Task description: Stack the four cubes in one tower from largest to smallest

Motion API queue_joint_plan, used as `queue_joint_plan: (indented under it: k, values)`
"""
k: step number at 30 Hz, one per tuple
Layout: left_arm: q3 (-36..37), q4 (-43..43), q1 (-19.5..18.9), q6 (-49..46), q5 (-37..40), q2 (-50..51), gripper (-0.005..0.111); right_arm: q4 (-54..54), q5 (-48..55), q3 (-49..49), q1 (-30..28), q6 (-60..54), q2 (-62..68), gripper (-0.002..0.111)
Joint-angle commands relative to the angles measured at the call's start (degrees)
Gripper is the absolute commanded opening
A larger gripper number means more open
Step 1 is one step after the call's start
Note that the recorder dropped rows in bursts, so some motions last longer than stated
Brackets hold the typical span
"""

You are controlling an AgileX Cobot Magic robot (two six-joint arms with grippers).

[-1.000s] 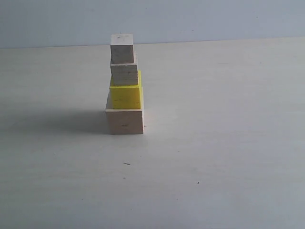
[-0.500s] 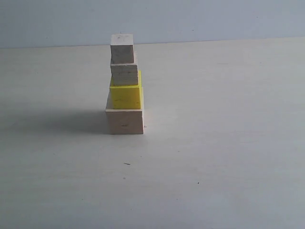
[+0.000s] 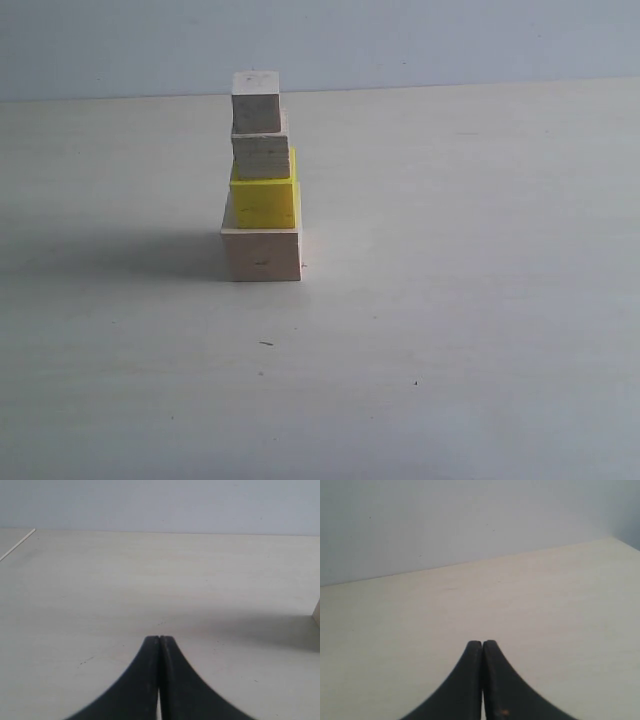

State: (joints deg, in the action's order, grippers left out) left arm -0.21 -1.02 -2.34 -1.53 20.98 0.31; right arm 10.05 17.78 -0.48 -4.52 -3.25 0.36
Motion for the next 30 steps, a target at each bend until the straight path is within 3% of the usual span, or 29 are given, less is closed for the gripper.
queue_joint_plan:
  k: [1, 30]
  values:
    - [0.2, 0.1, 0.3, 0.3, -0.6, -0.3, 0.0, -1.3, 0.1, 0.1, 1.8, -1.2, -0.4, 0.0]
    - [0.2, 0.1, 0.3, 0.3, -0.6, -0.3, 0.0, -1.1, 2.1, 0.5, 3.8, -1.7, -0.4, 0.0]
